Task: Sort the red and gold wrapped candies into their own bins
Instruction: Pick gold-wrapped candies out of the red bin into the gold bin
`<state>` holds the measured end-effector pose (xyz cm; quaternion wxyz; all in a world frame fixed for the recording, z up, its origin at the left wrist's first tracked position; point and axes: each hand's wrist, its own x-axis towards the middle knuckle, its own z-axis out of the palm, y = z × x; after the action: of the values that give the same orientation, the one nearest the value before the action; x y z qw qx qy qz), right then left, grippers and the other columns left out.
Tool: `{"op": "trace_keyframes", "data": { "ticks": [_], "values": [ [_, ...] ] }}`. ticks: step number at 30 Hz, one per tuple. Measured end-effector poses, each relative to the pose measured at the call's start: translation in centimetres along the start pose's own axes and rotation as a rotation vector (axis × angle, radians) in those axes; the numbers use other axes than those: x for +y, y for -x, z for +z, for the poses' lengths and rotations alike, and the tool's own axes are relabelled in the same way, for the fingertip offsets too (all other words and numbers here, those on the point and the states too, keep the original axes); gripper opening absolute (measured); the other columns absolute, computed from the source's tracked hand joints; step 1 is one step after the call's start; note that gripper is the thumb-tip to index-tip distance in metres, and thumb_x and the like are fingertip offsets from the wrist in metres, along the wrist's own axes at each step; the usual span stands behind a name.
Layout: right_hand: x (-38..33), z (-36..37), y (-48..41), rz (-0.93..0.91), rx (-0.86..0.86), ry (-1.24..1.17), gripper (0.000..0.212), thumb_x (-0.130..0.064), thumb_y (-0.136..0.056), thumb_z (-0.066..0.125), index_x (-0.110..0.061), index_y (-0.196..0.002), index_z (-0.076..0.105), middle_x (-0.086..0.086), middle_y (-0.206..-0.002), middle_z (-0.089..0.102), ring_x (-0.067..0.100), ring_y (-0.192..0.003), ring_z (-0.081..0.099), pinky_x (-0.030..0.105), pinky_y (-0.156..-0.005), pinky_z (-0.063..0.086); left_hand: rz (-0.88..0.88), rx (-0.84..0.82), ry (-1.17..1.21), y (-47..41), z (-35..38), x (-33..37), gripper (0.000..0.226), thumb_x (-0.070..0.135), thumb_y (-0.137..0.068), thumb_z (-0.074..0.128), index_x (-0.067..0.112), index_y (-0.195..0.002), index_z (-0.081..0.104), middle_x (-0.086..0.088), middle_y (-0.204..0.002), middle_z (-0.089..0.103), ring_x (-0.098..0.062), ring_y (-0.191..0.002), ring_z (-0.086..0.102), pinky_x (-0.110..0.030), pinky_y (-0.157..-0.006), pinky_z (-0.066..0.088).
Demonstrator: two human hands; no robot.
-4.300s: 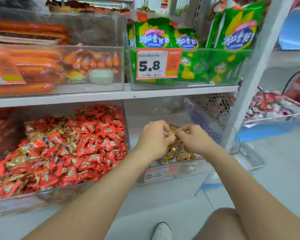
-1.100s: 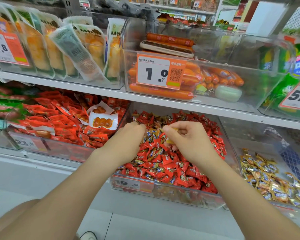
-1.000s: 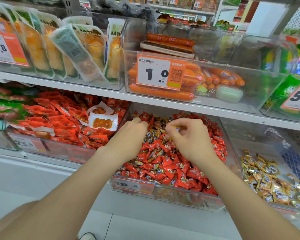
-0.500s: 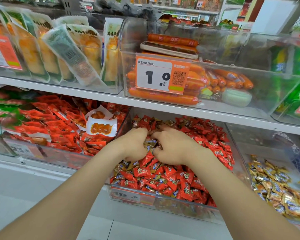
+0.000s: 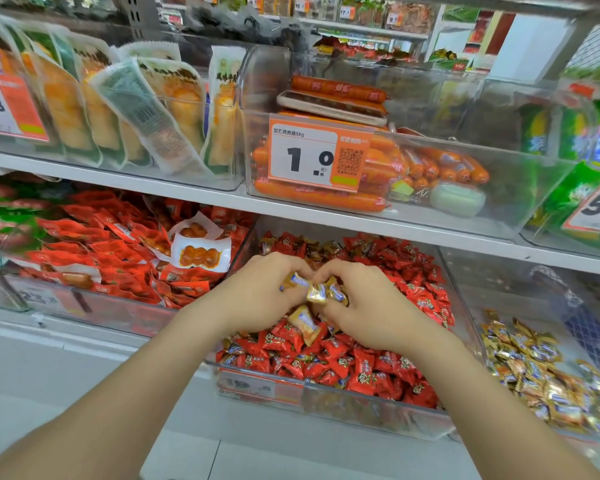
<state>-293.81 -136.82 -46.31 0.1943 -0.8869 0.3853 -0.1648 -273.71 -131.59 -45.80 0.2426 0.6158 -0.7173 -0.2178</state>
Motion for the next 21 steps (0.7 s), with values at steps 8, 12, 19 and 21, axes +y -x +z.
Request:
{"op": "trace_keyframes", "data": {
  "ticks": [8,12,19,21],
  "values": [
    [0.5,-1.2,1.6,0.203,0.113,-0.287,0.017,-0.025,-0.106,0.059,-0.028,-0.122,0.052,0.0,-0.098,0.064,0.007,-0.041,0.046,0.024,-0.043,0.039,-0.13,0.004,0.085,0.7,0.4,0.9,0.024,0.008,-0.101,0.052,0.027,-0.104,0.066,-0.002,-0.077,0.063,-0.004,-0.036,0.041,-0.021,-0.04,0.035],
    [0.7,-1.9,2.1,0.246,0.15,-0.38,0.016,-0.026,-0.107,0.059,-0.034,-0.12,0.056,0.0,-0.095,0.06,0.019,-0.056,0.043,0.032,-0.053,0.039,-0.097,0.092,-0.058,1.4,0.7,1.7,0.017,0.034,-0.088,0.061,0.026,-0.074,0.063,0.006,-0.063,0.065,-0.005,-0.045,0.05,-0.025,-0.055,0.042],
    [0.6,-2.5,2.8,0.247,0.196,-0.531,0.015,-0.023,-0.104,0.063,-0.035,-0.11,0.069,-0.006,-0.071,0.06,0.014,-0.059,0.047,0.024,-0.06,0.039,-0.028,-0.161,-0.337,2.1,1.1,0.9,0.084,0.086,-0.071,0.067,0.04,-0.137,0.047,0.011,-0.127,0.057,-0.014,-0.119,0.055,-0.041,-0.095,0.053],
    [0.5,-2.3,2.9,0.251,0.197,-0.47,0.013,-0.019,-0.105,0.062,-0.029,-0.113,0.066,-0.017,-0.052,0.049,0.006,-0.039,0.035,0.016,-0.044,0.032,-0.044,-0.166,-0.35,1.8,1.6,0.4,0.09,0.079,-0.076,0.068,0.034,-0.149,0.041,0.004,-0.135,0.052,-0.021,-0.126,0.054,-0.043,-0.1,0.05]
  ]
}}
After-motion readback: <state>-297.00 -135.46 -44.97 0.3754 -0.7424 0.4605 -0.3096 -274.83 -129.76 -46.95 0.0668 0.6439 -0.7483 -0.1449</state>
